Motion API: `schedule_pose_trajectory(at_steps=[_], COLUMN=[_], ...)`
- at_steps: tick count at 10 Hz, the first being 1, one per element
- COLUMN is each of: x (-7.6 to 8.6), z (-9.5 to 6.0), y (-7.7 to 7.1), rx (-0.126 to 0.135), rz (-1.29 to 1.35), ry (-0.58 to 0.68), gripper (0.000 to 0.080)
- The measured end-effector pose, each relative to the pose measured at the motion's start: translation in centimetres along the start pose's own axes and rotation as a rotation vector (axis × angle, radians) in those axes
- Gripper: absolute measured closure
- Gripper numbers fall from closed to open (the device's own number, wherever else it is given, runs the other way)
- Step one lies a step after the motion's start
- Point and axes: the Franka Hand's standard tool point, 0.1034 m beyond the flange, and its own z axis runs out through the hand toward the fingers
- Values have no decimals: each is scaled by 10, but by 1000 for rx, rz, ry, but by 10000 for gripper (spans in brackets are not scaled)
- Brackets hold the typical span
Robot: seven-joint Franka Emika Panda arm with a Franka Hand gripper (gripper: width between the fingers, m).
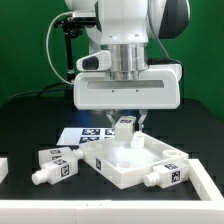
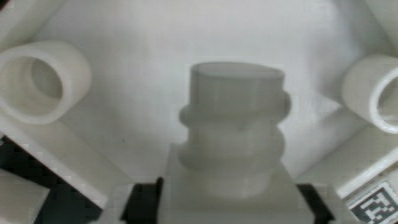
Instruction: Assemble one leg
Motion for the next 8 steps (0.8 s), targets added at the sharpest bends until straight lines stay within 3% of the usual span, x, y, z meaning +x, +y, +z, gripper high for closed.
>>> schedule_pose_trajectory(at_steps=[1, 2, 5, 7, 8], x=[-4, -17, -44, -52, -50], z=[-1, -3, -9, -1, -2], y=[4, 18, 106, 150, 141], rx=[-2, -8, -23, -37, -33], rz=[-32, -76, -194, -203, -194], ry=[-3, -14, -41, -34, -32], gripper=[512, 512, 512, 512, 512])
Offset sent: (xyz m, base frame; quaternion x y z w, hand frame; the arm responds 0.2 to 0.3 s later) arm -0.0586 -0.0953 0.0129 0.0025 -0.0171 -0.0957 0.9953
